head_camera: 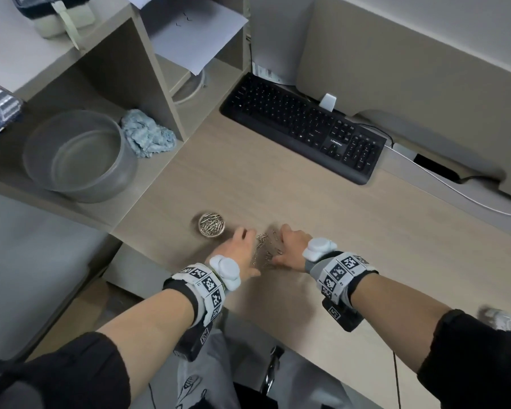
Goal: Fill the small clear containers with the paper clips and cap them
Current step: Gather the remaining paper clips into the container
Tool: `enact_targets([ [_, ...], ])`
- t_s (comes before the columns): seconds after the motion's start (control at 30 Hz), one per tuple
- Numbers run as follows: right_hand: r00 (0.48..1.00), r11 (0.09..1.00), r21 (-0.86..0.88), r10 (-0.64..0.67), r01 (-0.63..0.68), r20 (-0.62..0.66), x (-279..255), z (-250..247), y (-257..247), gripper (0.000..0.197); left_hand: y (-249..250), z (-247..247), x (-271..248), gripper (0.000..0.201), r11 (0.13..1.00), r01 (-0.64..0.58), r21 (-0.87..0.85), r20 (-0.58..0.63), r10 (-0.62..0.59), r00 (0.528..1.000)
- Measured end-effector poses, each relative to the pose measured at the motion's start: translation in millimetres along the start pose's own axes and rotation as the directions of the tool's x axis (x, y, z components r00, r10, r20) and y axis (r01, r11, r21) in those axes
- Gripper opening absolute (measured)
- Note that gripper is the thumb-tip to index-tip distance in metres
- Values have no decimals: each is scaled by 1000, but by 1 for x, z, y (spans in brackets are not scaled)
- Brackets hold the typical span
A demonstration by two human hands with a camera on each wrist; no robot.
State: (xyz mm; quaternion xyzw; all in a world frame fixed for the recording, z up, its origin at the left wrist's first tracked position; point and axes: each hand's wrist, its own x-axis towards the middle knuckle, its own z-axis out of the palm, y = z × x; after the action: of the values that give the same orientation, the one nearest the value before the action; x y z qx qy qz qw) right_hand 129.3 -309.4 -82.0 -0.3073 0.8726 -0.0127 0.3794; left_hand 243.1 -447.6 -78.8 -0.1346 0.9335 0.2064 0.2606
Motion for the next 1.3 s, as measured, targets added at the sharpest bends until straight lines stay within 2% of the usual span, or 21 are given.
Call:
enact_targets([
  [0.07, 999, 999, 17, -37, 38, -18, 0, 5, -1, 54, 2, 11, 5, 89, 999, -2, 42, -18, 3, 1000],
  [0.13, 999, 998, 52, -17, 20, -46, 0, 7, 5, 51, 6, 19, 12, 92, 999, -13, 50, -35, 14, 999],
  [0.23, 997, 997, 80, 26, -19, -76, 1, 9, 13, 55, 14, 21, 21, 83, 999, -23, 35, -59, 25, 998],
  [0.33, 997, 998, 59, 8, -3, -71, 3, 11, 11, 54, 17, 17, 31, 70, 999, -18, 27, -71, 20, 997],
  [0.6, 998, 999, 46, -19, 22, -57, 6, 8, 3, 27, 16, 5, 41, 45, 999, 23, -25, -26, -24, 999],
  [0.77, 998, 994, 109, 16, -9, -61, 2, 4, -2, 38, 13, 1, 46, 38, 998, 34, -43, -8, -34, 999],
  [0.9, 997, 997, 72, 25, -20, -67, 8, 2, -7, 32, 10, -1, 46, 33, 999, 28, -31, -12, -28, 1000],
  [1.0, 998, 997, 76, 29, -24, -57, 9, -1, -7, 28, 4, -1, 41, 40, 999, 0, -38, -8, -1, 1000],
  [1.17, 1000, 997, 80, -13, 15, -28, 1, -3, -10, 20, -8, 4, 28, 75, 998, -67, 12, 45, 66, 997],
  [1.3, 999, 997, 69, -29, 28, 12, -2, -3, -13, 24, -6, 7, 28, 73, 993, -86, 78, 12, 85, 996],
])
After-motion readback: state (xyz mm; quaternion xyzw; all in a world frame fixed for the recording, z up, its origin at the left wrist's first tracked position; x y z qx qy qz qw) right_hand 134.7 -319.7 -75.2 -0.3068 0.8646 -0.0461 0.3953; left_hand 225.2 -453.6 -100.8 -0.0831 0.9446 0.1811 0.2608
